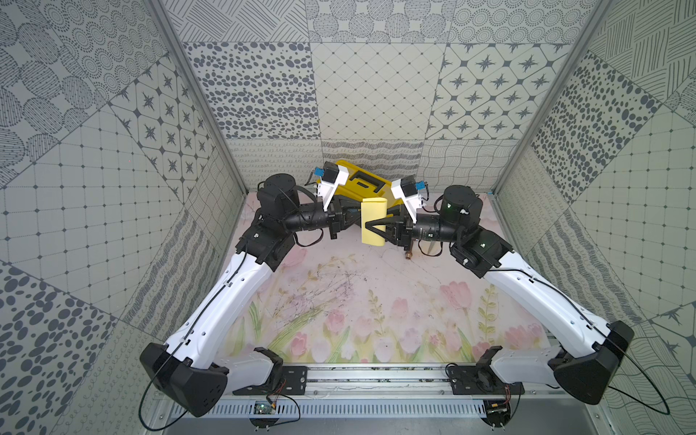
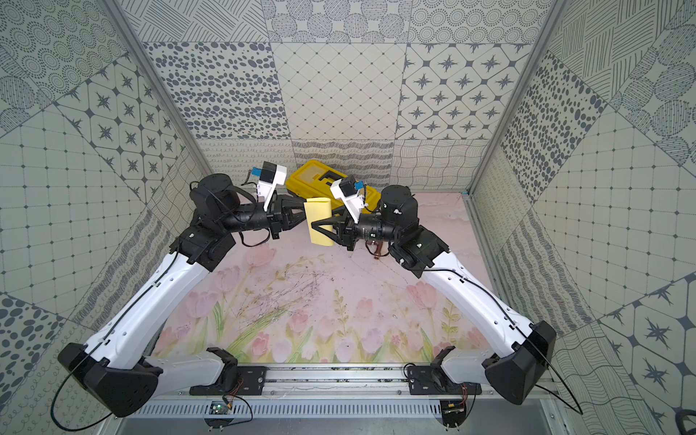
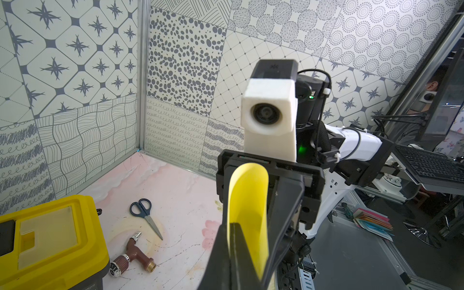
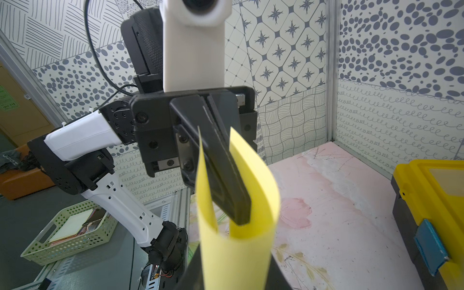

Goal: Fold the square paper along the opposite sides
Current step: Fold the paper.

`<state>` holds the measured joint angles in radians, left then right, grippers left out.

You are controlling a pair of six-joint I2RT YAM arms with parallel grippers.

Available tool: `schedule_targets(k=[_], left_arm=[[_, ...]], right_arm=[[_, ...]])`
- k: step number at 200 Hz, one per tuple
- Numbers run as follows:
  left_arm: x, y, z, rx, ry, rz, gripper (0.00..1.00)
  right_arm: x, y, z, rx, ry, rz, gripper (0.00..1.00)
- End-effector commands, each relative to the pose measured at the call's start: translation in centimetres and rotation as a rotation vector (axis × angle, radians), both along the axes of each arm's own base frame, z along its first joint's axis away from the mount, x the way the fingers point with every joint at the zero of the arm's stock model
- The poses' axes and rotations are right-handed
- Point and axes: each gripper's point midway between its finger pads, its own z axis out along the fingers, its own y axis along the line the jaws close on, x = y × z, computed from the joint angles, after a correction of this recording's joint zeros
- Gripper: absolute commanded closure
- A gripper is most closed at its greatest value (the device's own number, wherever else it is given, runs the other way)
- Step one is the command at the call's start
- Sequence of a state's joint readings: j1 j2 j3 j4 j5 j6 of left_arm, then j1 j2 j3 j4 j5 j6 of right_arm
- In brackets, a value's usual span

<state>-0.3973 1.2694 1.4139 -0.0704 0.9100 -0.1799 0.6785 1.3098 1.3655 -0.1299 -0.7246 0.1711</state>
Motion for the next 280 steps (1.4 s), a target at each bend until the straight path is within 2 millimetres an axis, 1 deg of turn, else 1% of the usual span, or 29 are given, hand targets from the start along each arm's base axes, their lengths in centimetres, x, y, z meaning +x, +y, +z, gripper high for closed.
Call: schedule_targets(k=[1, 46, 106, 145, 187, 194, 212, 223, 233, 246, 259, 280], left_arm=[[0.0, 0.0, 0.3, -0.005, -0.044, -0.002, 1.00], [0.0, 0.0, 0.3, -0.004, -0.047, 0.000, 1.00], [0.0, 0.1, 0.3, -0.002, -0.052, 0.006, 1.00], [-0.1, 0.1, 0.4, -0.002, -0.054, 0.005, 1.00], [0.3, 0.2, 0.4, 0.001, -0.059, 0.031, 1.00], [0.4, 0.3, 0.4, 0.004, -0.064, 0.046, 0.94], [0.7, 0.9, 0.9, 0.012, -0.088, 0.099, 0.71], [0.9, 1.3, 1.2, 0.019, -0.111, 0.139, 0.55], [0.9, 1.8, 1.6, 0.023, -0.135, 0.180, 0.44], [1.0, 2.6, 2.1, 0.031, -0.169, 0.239, 0.34], [1.0, 3.4, 2.6, 0.037, -0.198, 0.289, 0.27], [0.8, 4.3, 3.2, 0.042, -0.231, 0.343, 0.22]], right_arm=[[-0.7, -0.4, 2.1, 0.046, -0.061, 0.001, 0.74], [-0.6, -0.3, 1.8, 0.040, -0.059, 0.000, 0.75], [-0.6, -0.4, 1.7, 0.036, -0.058, -0.001, 0.84], [-0.6, -0.4, 1.7, 0.036, -0.059, -0.003, 0.83], [-0.7, -0.4, 1.6, 0.034, -0.056, -0.001, 0.83], [-0.7, -0.4, 1.5, 0.032, -0.054, -0.001, 0.83], [-0.7, -0.4, 1.4, 0.030, -0.049, -0.001, 0.83], [-0.7, -0.4, 1.2, 0.028, -0.046, -0.002, 0.83], [-0.7, -0.5, 1.1, 0.028, -0.045, -0.003, 0.83], [-0.8, -0.6, 1.1, 0.029, -0.046, -0.004, 0.84], [-0.8, -0.6, 1.0, 0.028, -0.045, -0.005, 0.83], [-0.9, -0.7, 1.0, 0.029, -0.045, -0.006, 0.84]])
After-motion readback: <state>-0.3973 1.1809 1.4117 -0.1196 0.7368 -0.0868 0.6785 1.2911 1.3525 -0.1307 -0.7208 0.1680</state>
